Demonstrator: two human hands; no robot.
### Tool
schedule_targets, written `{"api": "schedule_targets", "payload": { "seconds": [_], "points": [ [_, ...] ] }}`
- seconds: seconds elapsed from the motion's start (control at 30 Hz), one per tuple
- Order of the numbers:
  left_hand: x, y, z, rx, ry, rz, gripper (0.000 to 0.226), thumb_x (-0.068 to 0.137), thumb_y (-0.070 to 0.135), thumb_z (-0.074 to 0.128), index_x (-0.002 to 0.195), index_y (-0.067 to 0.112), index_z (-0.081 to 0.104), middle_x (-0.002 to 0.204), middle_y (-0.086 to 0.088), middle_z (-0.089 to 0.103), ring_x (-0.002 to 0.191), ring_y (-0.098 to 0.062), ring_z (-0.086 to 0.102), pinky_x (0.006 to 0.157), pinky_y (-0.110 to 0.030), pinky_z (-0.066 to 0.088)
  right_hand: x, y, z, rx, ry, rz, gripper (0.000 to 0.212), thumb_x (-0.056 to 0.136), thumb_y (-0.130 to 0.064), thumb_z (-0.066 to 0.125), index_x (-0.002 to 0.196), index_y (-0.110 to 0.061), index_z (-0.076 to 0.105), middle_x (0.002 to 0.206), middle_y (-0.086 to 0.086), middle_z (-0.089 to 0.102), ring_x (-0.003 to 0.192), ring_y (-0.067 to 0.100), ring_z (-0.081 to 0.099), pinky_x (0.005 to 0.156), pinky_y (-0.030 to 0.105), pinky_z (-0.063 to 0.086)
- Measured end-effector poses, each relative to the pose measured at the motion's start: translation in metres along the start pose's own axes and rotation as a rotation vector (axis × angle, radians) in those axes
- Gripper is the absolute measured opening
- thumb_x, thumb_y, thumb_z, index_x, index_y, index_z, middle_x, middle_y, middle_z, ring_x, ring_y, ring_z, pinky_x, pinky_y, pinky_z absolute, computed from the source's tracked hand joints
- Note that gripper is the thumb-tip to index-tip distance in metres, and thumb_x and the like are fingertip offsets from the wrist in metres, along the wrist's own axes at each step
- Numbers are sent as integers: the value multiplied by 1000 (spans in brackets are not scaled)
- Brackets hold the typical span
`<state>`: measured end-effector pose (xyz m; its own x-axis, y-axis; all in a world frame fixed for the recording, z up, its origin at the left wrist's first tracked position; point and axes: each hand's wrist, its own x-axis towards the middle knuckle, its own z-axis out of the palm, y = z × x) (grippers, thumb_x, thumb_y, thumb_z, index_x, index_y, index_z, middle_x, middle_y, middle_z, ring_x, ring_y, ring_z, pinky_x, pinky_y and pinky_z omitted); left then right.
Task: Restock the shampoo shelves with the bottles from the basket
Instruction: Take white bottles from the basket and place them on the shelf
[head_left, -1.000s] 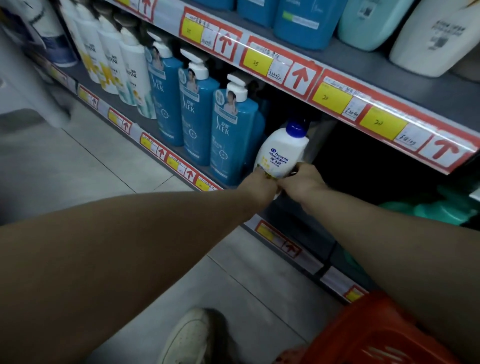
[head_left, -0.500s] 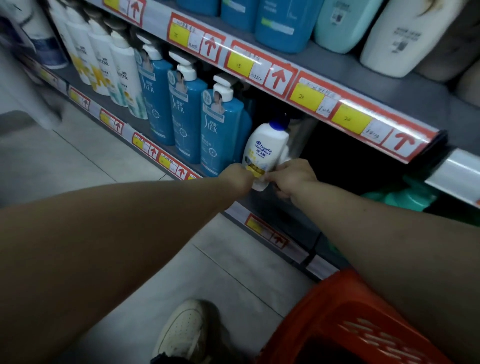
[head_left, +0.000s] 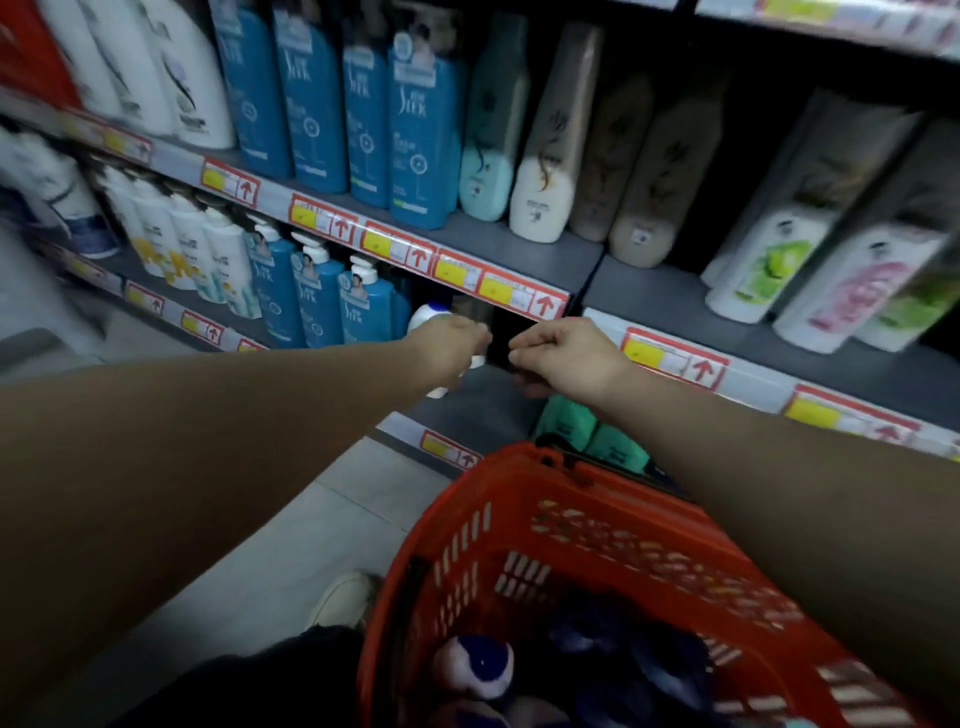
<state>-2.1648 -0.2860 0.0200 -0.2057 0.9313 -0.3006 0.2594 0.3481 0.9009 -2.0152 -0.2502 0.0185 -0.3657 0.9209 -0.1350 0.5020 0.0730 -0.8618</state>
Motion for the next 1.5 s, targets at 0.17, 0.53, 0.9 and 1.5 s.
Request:
{"api": "schedule_targets", "payload": {
  "seconds": [0.17,0.53,0.9,1.5],
  "points": [
    [-62,35,27,28,-102,117,31,100,27,45,118,9,62,118,-8,59,107,-20,55,98,-40,46,-70,-8,-45,32,62,-8,14,93,-8,63,82,-16,65,87,15,67,79,27,67,72,38,57],
    [-132,-5,106,688,-266,450,27,98,31,47,107,16,68,106,-2,68,96,-13,59,75,-24,40,-175,64,-66,20,115,122,4,92,-8,65,94,-6,68,66,3,61,60,13,59,52,19,51],
    [-123,-99,111,1228,-631,228,43,89,27,61,130,15,55,128,-6,59,115,-23,56,95,-31,46,-188,140,-5,65,-55,322,8,93,-9,64,100,-8,67,87,9,66,75,19,65,75,38,58],
    [-116,-102,109,1340,-615,185,30,93,30,55,114,8,60,113,-10,62,104,-25,58,76,-28,41,-186,145,20,-38,-170,273,12,93,-13,63,103,-12,70,95,12,73,90,28,71,78,40,58]
  ]
}}
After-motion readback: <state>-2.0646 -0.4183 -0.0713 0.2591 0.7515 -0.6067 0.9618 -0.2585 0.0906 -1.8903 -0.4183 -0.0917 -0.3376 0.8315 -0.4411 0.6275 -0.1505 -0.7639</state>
